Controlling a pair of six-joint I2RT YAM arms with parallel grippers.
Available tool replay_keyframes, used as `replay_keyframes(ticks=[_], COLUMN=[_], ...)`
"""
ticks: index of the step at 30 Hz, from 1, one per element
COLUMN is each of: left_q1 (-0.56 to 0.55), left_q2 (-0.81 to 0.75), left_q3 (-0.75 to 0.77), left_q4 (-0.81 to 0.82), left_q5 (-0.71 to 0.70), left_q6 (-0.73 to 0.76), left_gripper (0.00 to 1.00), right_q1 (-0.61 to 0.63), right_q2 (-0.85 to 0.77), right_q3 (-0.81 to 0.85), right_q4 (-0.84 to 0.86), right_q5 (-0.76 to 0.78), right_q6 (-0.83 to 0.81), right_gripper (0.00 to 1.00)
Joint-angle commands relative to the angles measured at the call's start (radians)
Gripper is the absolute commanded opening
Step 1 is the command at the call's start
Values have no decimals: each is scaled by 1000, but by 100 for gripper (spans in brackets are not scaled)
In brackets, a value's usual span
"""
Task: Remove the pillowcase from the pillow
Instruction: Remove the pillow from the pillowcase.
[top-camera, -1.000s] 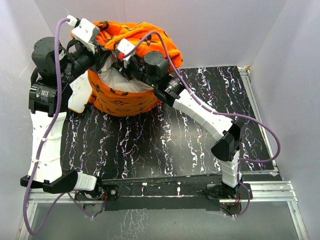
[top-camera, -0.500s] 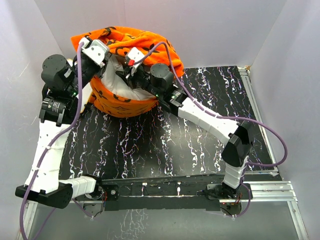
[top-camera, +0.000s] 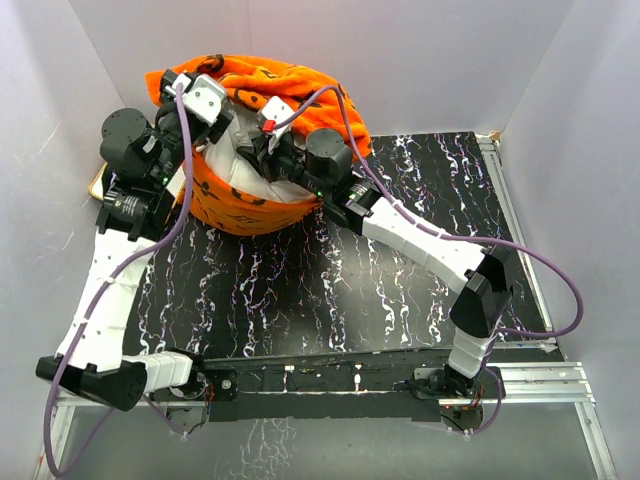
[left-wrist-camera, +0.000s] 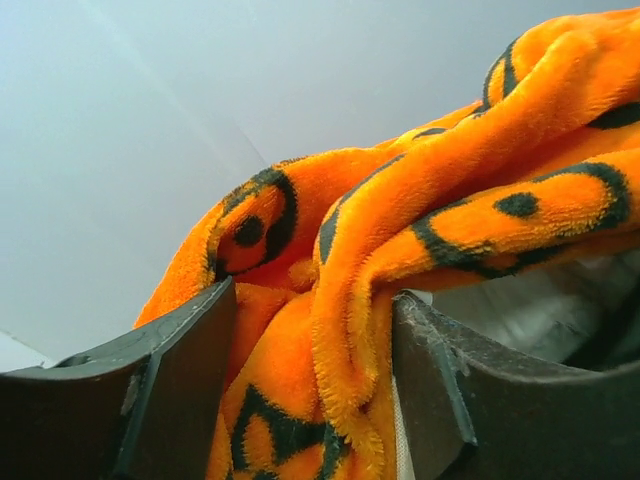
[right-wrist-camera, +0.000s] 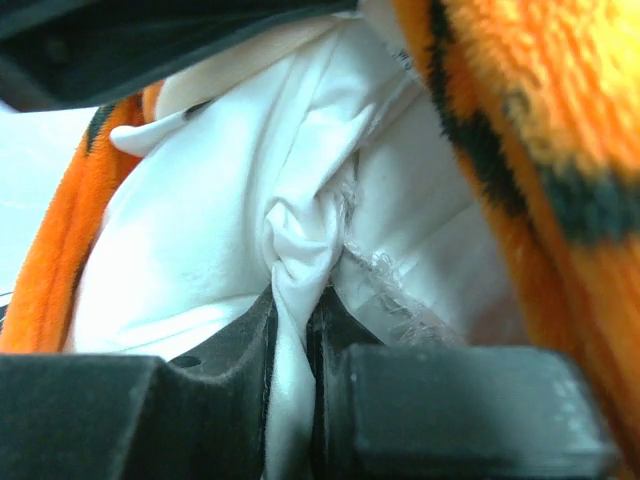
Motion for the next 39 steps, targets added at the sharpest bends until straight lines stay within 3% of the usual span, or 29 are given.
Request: replay_keyframes(ticks=[1,7,15,19,25,29,34,39], left_q1=[10,11,10,11,10,10,12,11], left_q2=[62,104,85,87,59,88,134,210], left_q3=[62,126,247,308,184,145,198,321], left_q4=[256,422,390,339,391,395,173,-282], left_q5=[-281,-390,-377,-381,-410,-460,-405,-152], left_q6=[71,69,-22,-26,94,139,34,-192], left_gripper=[54,36,19,15,10,6,4,1], right_q1=[-24,-29,-104,-106,-106,-106,-95,-74], right_q2=[35,10,-20,-29,-147,-294,-454,-606], right_q3=[-93,-242,-409,-460,-611,-822,-973,-999], right_q4=[-265,-224,-156,-151,-74,108,212,269], right_q5=[52,94,48,49,43,38,26,-24], right_q6=[29,50,140,142,153,144,99,50], right_gripper=[8,8,8,8,8,8,8,8])
